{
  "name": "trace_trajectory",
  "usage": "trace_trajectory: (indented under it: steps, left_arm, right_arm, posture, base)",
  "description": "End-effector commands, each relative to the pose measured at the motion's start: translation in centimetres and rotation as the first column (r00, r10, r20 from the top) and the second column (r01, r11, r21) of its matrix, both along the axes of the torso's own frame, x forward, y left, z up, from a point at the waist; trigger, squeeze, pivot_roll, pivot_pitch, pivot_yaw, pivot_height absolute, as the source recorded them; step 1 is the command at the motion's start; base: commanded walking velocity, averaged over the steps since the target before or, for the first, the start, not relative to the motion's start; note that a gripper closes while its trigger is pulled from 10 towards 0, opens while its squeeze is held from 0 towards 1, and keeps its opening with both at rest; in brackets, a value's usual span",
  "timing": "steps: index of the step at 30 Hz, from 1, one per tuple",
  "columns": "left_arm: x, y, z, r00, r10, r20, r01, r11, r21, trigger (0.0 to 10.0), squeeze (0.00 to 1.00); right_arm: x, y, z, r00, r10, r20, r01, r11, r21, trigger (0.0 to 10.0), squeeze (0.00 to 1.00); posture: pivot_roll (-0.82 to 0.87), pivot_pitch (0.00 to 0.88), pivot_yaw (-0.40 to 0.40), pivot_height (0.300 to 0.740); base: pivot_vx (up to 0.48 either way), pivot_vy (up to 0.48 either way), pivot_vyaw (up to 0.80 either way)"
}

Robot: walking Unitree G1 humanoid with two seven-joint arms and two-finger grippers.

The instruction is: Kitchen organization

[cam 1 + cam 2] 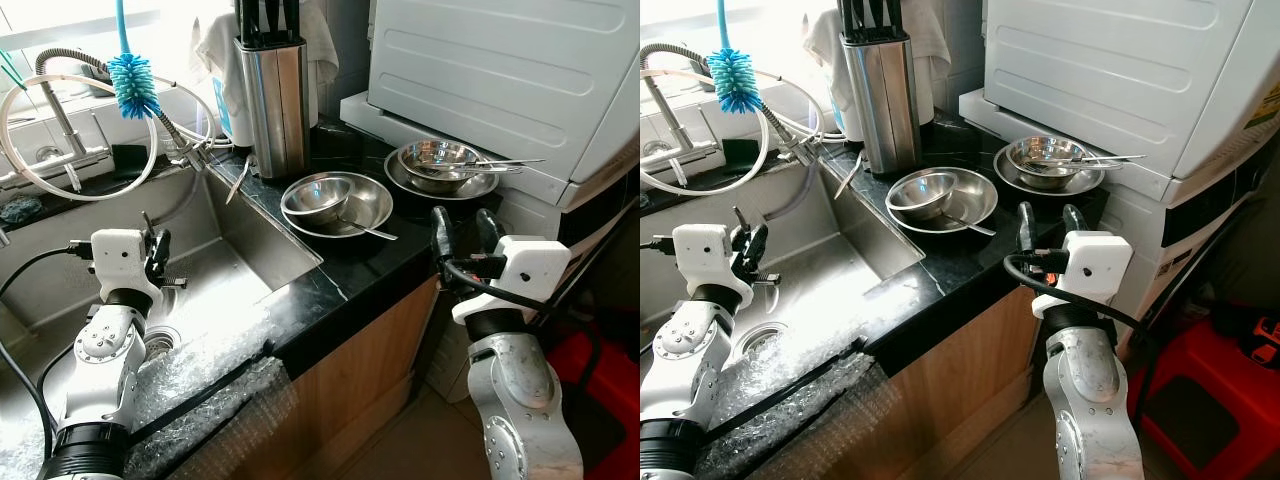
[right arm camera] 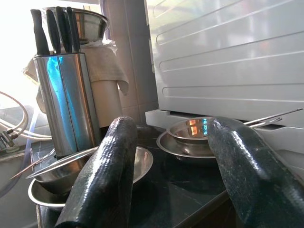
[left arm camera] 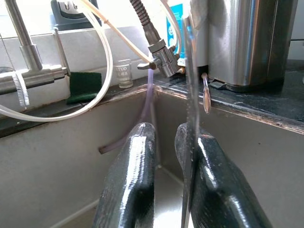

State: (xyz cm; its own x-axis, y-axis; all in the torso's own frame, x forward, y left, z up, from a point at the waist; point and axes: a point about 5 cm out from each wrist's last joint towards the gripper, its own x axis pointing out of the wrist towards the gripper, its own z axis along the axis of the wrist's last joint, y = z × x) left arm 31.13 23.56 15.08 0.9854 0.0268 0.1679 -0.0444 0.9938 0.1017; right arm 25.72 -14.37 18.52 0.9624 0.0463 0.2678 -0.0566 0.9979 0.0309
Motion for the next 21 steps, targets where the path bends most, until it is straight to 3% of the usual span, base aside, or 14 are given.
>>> trace_trajectory:
  steps: [1,2,4,5,6,7,12,13,14,18,19,21]
  left_arm:
    - [0.08,-0.67,-0.68,0.999,-0.013,-0.03,0.013,1.0,0.009,10.0,0.98]
    - [0.11,-0.69,-0.65,1.0,-0.01,-0.029,0.01,1.0,0.009,10.0,0.89]
    - [0.15,-0.69,-0.62,1.0,-0.008,-0.029,0.008,1.0,0.008,10.0,0.91]
    - [0.17,-0.73,-0.63,0.999,-0.01,-0.03,0.01,1.0,0.009,10.0,0.79]
    - [0.18,-0.76,-0.64,0.999,-0.012,-0.031,0.012,1.0,0.008,10.0,0.79]
    - [0.2,-0.91,-0.62,0.999,-0.02,-0.029,0.02,1.0,0.001,10.0,1.0]
    - [0.21,-1.06,-0.64,0.999,-0.012,-0.03,0.012,1.0,0.007,10.0,0.98]
    - [0.22,-1.07,-0.63,0.999,-0.012,-0.03,0.012,1.0,0.008,10.0,0.78]
    - [0.22,-1.1,-0.62,1.0,-0.013,-0.029,0.013,1.0,0.009,10.0,0.0]
    - [0.2,-1.29,-0.68,0.999,-0.024,-0.027,0.024,1.0,-0.006,10.0,0.0]
    - [0.18,-1.45,-0.67,0.999,-0.034,-0.025,0.033,0.999,-0.011,10.0,1.0]
    - [0.15,-1.54,-0.7,0.999,-0.033,-0.026,0.033,0.999,-0.01,10.0,1.0]
  right_arm:
    - [0.29,0.13,0.09,1.0,-0.002,-0.007,0.002,1.0,-0.002,10.0,0.0]
    - [0.32,0.13,0.09,1.0,-0.003,-0.007,0.003,1.0,-0.002,10.0,0.0]
    - [0.37,0.13,0.06,1.0,-0.006,-0.009,0.006,1.0,-0.002,10.0,0.0]
    - [0.4,0.12,0.04,1.0,-0.007,-0.01,0.007,1.0,-0.002,10.0,0.0]
    - [0.42,0.11,0.03,1.0,-0.008,-0.011,0.008,1.0,-0.001,10.0,0.0]
    - [0.43,0.1,0.02,1.0,-0.009,-0.011,0.009,1.0,-0.001,10.0,0.0]
    - [0.43,0.07,-0.01,1.0,-0.011,-0.012,0.011,1.0,0.0,10.0,0.0]
    - [0.43,0.07,-0.02,1.0,-0.011,-0.013,0.011,1.0,-0.001,10.0,0.0]
    - [0.42,0.08,-0.03,1.0,-0.01,-0.013,0.01,1.0,-0.002,10.0,0.0]
    - [0.38,0.12,-0.09,1.0,-0.008,-0.016,0.008,1.0,-0.003,10.0,0.0]
    - [0.37,0.12,-0.1,1.0,-0.008,-0.016,0.008,1.0,-0.003,10.0,0.0]
    - [0.39,0.14,-0.13,1.0,-0.007,-0.017,0.007,1.0,-0.003,10.0,0.0]
  posture:
    - [-0.23,0.009,0.03,0.74]
    - [-0.23,0.011,0.032,0.74]
    - [-0.23,0.01,0.033,0.74]
    - [-0.23,0.011,0.033,0.74]
    - [-0.23,0.011,0.033,0.74]
    - [-0.23,0.011,0.033,0.74]
    - [-0.23,0.006,0.033,0.74]
    - [-0.23,0.006,0.033,0.74]
    - [-0.23,0.0,0.033,0.74]
    - [-0.23,0.0,0.032,0.74]
    - [-0.23,0.0,0.032,0.74]
    - [-0.23,0.0,0.031,0.74]
  base:
    - [0.0,0.0,0.0]
    - [0.0,0.0,0.0]
    - [0.0,0.0,0.0]
    - [0.0,0.0,0.0]
    - [0.0,0.0,0.0]
    - [0.0,0.0,0.0]
    - [0.0,0.0,0.0]
    - [0.0,0.0,0.0]
    - [0.0,0.0,0.0]
    - [0.0,0.0,0.0]
    - [0.0,0.0,0.0]
    - [0.0,0.0,0.0]
